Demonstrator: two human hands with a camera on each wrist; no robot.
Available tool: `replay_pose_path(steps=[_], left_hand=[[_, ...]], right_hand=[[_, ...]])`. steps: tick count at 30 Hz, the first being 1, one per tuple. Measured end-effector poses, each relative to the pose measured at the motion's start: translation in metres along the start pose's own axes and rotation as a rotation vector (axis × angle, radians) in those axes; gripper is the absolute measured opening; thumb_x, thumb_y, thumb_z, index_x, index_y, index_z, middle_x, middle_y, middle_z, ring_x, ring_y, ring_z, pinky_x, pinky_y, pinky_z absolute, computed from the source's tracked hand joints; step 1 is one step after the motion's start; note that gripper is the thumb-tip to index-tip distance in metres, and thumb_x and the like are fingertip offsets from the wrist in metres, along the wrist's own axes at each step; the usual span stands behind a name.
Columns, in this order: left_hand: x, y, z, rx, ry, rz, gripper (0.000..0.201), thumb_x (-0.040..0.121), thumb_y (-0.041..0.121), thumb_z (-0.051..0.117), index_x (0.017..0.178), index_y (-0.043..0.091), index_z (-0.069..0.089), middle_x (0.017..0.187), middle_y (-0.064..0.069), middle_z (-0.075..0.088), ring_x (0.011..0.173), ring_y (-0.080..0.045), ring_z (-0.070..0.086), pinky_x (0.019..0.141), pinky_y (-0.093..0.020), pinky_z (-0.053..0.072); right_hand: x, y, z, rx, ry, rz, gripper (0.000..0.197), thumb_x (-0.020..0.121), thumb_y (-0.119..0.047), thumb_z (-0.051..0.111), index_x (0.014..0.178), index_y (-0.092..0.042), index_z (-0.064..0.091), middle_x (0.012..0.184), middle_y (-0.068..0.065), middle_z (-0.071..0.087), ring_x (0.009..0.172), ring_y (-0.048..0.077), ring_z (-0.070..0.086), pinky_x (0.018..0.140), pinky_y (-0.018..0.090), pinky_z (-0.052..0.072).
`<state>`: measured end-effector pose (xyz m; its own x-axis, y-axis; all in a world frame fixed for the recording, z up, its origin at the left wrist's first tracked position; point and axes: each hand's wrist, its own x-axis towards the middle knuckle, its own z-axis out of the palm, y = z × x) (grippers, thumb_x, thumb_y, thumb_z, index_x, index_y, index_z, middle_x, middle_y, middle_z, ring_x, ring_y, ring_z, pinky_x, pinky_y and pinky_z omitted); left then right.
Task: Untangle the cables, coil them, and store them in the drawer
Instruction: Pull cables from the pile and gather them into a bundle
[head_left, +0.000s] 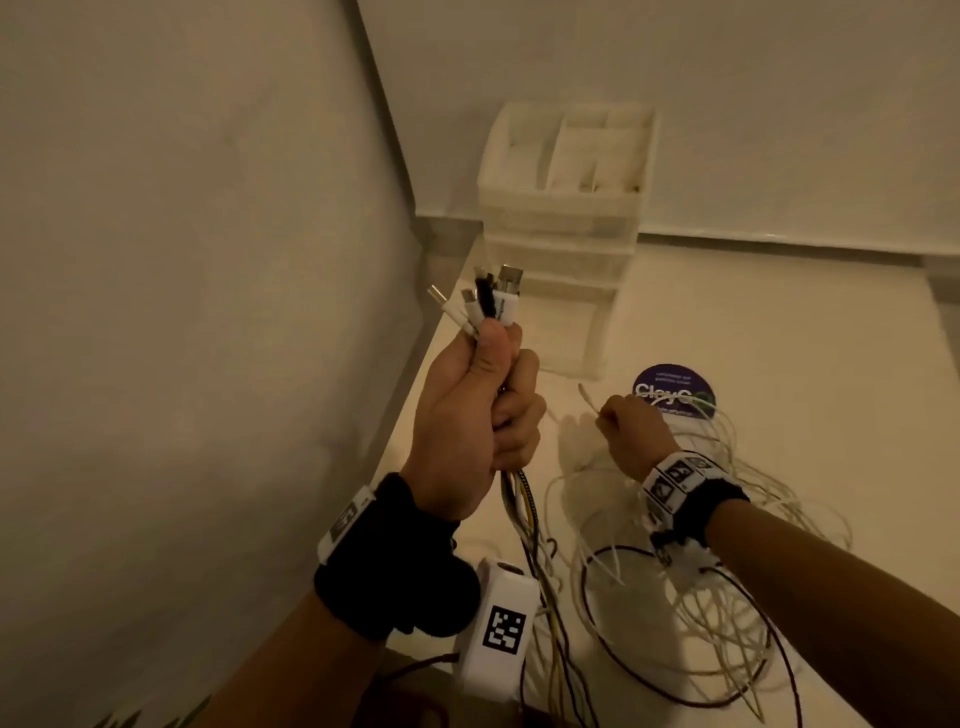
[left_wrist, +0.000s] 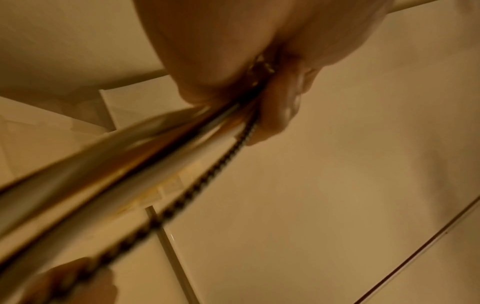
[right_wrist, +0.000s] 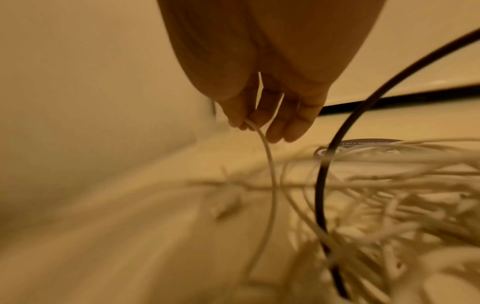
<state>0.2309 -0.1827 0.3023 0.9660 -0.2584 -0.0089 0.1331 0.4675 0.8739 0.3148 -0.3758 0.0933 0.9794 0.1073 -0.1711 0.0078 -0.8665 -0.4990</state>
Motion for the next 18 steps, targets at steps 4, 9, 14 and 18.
replay_pose_path(steps=[4,9,14,18], left_hand=[[0.009,-0.011,0.013,-0.015,-0.013,-0.011,0.029,0.091,0.044,0.039,0.078,0.017,0.04,0.051,0.007,0.028,0.037,-0.004,0.017,0.036,-0.014,0.012],[0.014,-0.027,0.058,0.041,-0.119,0.007,0.033,0.09,0.046,0.046,0.079,0.015,0.041,0.055,0.002,0.023,0.039,-0.009,0.013,0.037,-0.015,0.013],[0.013,-0.047,0.111,0.185,-0.173,-0.011,0.037,0.083,0.054,0.063,0.071,0.024,0.044,0.058,-0.003,0.02,0.042,-0.014,0.014,0.038,-0.021,0.017],[0.002,-0.054,0.142,0.285,-0.172,0.099,0.024,0.085,0.05,0.061,0.078,0.028,0.054,0.063,0.004,0.043,0.057,-0.021,0.039,0.051,-0.034,0.038]], right_hand=[[-0.055,-0.002,-0.073,0.617,0.174,0.049,0.012,0.097,-0.018,0.052,0.087,-0.011,0.053,0.072,0.006,0.064,0.058,0.027,0.067,0.064,0.05,0.057],[-0.139,-0.037,-0.154,1.054,0.366,0.006,0.017,0.098,-0.013,0.05,0.092,0.002,0.055,0.058,0.003,0.051,0.042,0.022,0.042,0.045,0.035,0.042],[-0.205,-0.076,-0.188,1.065,0.437,-0.108,0.015,0.092,-0.018,0.058,0.086,-0.006,0.065,0.053,-0.003,0.053,0.043,0.011,0.042,0.043,0.025,0.036],[-0.231,-0.084,-0.193,0.959,0.554,-0.12,0.015,0.093,-0.014,0.059,0.082,-0.006,0.067,0.06,-0.004,0.067,0.049,0.005,0.059,0.049,0.013,0.043]])
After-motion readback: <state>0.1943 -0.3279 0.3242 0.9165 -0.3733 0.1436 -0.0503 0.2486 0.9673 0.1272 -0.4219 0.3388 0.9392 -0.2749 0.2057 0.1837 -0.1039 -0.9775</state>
